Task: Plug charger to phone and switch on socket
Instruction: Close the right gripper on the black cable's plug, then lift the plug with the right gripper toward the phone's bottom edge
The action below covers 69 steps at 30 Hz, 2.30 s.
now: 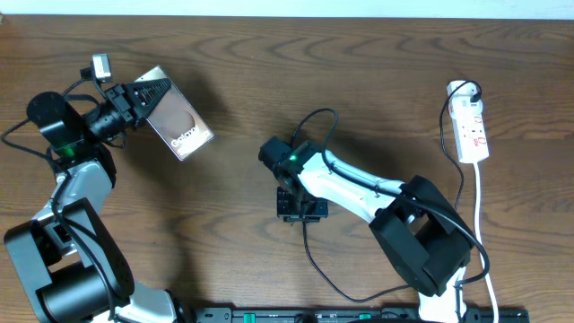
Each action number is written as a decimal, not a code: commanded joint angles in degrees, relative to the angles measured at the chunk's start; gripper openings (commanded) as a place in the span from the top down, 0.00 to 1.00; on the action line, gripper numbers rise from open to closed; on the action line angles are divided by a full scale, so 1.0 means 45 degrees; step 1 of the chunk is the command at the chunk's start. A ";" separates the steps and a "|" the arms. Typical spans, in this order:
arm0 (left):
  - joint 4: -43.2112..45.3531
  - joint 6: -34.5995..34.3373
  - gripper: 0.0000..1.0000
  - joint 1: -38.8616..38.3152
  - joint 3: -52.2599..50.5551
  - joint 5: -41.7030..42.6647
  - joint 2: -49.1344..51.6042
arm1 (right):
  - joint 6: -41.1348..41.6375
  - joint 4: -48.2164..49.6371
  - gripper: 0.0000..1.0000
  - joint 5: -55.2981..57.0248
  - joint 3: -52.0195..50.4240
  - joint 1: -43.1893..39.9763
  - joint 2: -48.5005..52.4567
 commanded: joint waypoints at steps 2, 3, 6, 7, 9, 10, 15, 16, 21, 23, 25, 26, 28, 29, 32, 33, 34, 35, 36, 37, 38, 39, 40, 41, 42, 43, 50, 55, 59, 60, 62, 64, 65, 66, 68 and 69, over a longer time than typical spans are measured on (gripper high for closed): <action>0.0117 0.0165 0.93 0.0029 0.0005 0.0267 0.0010 | 0.0136 0.0112 0.70 0.0214 0.0024 -0.0214 0.0238; 0.0117 0.0165 0.93 0.0029 0.0005 0.0267 0.0010 | 0.0136 0.0117 0.70 0.0223 0.0024 -0.0219 0.0238; 0.0117 0.0165 0.92 0.0029 0.0005 0.0267 0.0010 | 0.0136 0.0117 0.71 0.0262 0.0024 -0.0223 0.0238; 0.0117 0.0165 0.92 0.0029 0.0005 0.0267 0.0010 | 0.0136 0.0107 0.74 0.0253 0.0024 -0.0223 0.0238; 0.0117 0.0165 0.93 0.0029 0.0005 0.0267 0.0010 | 0.0136 0.0097 0.77 0.0257 0.0024 -0.0214 0.0238; 0.0117 0.0165 0.93 0.0029 0.0005 0.0267 0.0010 | 0.0136 0.0078 0.81 0.0253 0.0024 -0.0204 0.0238; 0.0117 0.0165 0.93 0.0029 0.0005 0.0267 0.0010 | 0.0131 0.0063 0.93 0.0253 0.0024 -0.0204 0.0238; 0.0117 0.0165 0.93 0.0029 0.0005 0.0267 0.0010 | 0.0136 0.0063 0.97 0.0248 0.0024 -0.0204 0.0238; 0.0117 0.0165 0.92 0.0029 0.0005 0.0267 0.0010 | -0.0141 0.0097 0.99 -0.0131 0.0029 -0.0301 0.0238; 0.0117 0.0160 0.93 0.0029 0.0005 0.0267 0.0010 | -0.0563 0.0112 0.99 -0.0733 0.0068 -0.0481 0.0223; 0.0117 0.0160 0.93 0.0029 0.0005 0.0267 0.0010 | -0.1117 0.0155 0.99 -0.1588 0.0131 -0.0738 0.0219; 0.0117 0.0160 0.93 0.0029 0.0005 0.0267 0.0010 | -0.1637 0.0238 0.99 -0.2205 0.0199 -0.0913 0.0219; 0.0117 0.0160 0.93 0.0029 0.0005 0.0267 0.0010 | -0.3342 0.0670 0.99 -0.4197 0.0325 -0.1321 0.0219; 0.0117 0.0160 0.93 0.0029 0.0005 0.0267 0.0010 | -0.4250 0.0903 0.99 -0.5372 0.0379 -0.1540 0.0214; 0.0117 0.0160 0.93 0.0029 0.0005 0.0272 0.0010 | -0.7679 0.1389 0.99 -0.9413 0.0486 -0.2288 0.0219; 0.0117 0.0155 0.93 0.0029 0.0005 0.0267 0.0010 | -0.9549 0.1355 0.99 -1.1026 0.0486 -0.2735 0.0219; 0.0117 0.0160 0.93 0.0029 0.0005 0.0267 0.0010 | -1.0438 0.1336 0.99 -1.1526 0.0486 -0.2977 0.0219; 0.0117 0.0155 0.92 0.0029 0.0005 0.0267 0.0010 | -1.0972 0.1321 0.99 -1.1642 0.0486 -0.3143 0.0219; 0.0117 0.0155 0.92 0.0029 0.0005 0.0272 0.0010 | -1.1385 0.1321 0.99 -1.1633 0.0486 -0.3308 0.0219; 0.0117 0.0155 0.93 0.0029 0.0005 0.0272 0.0010 | -1.1667 0.1375 0.99 -1.1618 0.0486 -0.3458 0.0219; 0.0117 0.0155 0.92 0.0029 0.0005 0.0267 0.0010 | -1.1808 0.1506 0.99 -1.1633 0.0486 -0.3648 0.0219; 0.0117 0.0151 0.93 0.0029 0.0005 0.0272 0.0010 | -1.2089 0.1569 0.99 -1.1759 0.0486 -0.3779 0.0219; 0.0117 0.0151 0.93 0.0029 0.0005 0.0277 0.0010 | -1.2526 0.1617 0.99 -1.2080 0.0486 -0.3866 0.0219; 0.0117 0.0151 0.93 0.0029 0.0005 0.0321 0.0010 | -1.3367 0.1642 0.99 -1.2745 0.0486 -0.3968 0.0219; 0.0117 0.0151 0.92 0.0029 0.0005 0.0379 0.0010 | -1.4401 0.1647 0.99 -1.3687 0.0486 -0.4031 0.0219; 0.0117 0.0151 0.93 0.0029 0.0005 0.0476 0.0010 | -1.4945 0.1647 0.99 -1.4202 0.0486 -0.4046 0.0219; 0.0126 -0.0340 0.93 -0.0180 0.0005 0.1234 0.0010 | -1.8010 0.2113 0.99 -1.6082 0.0486 -0.3434 0.0219; 0.0126 -0.0379 0.92 -0.0617 0.0005 0.1515 0.0010 | -1.7418 0.3915 0.99 -1.6485 0.0486 -0.2662 0.0219; 0.0131 -0.0379 0.93 -0.0835 0.0019 0.1627 0.0010 | -1.5965 0.5474 0.99 -1.6660 0.0486 -0.2356 0.0219; 0.0136 -0.0374 0.92 -0.0889 0.0019 0.1705 0.0010 | -1.5582 0.5848 0.99 -1.6655 0.0486 -0.2317 0.0219; 0.0223 -0.0461 0.93 -0.0991 0.0019 0.1846 0.0010 | -1.4309 0.6921 0.99 -1.6568 0.0486 -0.2317 0.0223; 0.0223 -0.0583 0.93 -0.1010 0.0019 0.1817 0.0005 | -1.3236 0.7737 0.99 -1.6359 0.0486 -0.2346 0.0219; 0.0223 -0.0578 0.93 -0.1010 0.0019 0.1787 0.0010 | -1.2473 0.8272 0.99 -1.6203 0.0486 -0.2370 0.0219; 0.0223 -0.0583 0.92 -0.1010 0.0019 0.1734 0.0005 | -1.2036 0.8607 0.99 -1.6111 0.0486 -0.2380 0.0219; 0.0257 -0.0656 0.93 -0.1015 0.0019 0.1613 0.0005 | -1.1123 0.9418 0.99 -1.5980 0.0486 -0.2380 0.0223; 0.0316 -0.0729 0.92 -0.1030 0.0019 0.1583 0.0005 | -1.0817 0.9695 0.99 -1.5985 0.0486 -0.2375 0.0223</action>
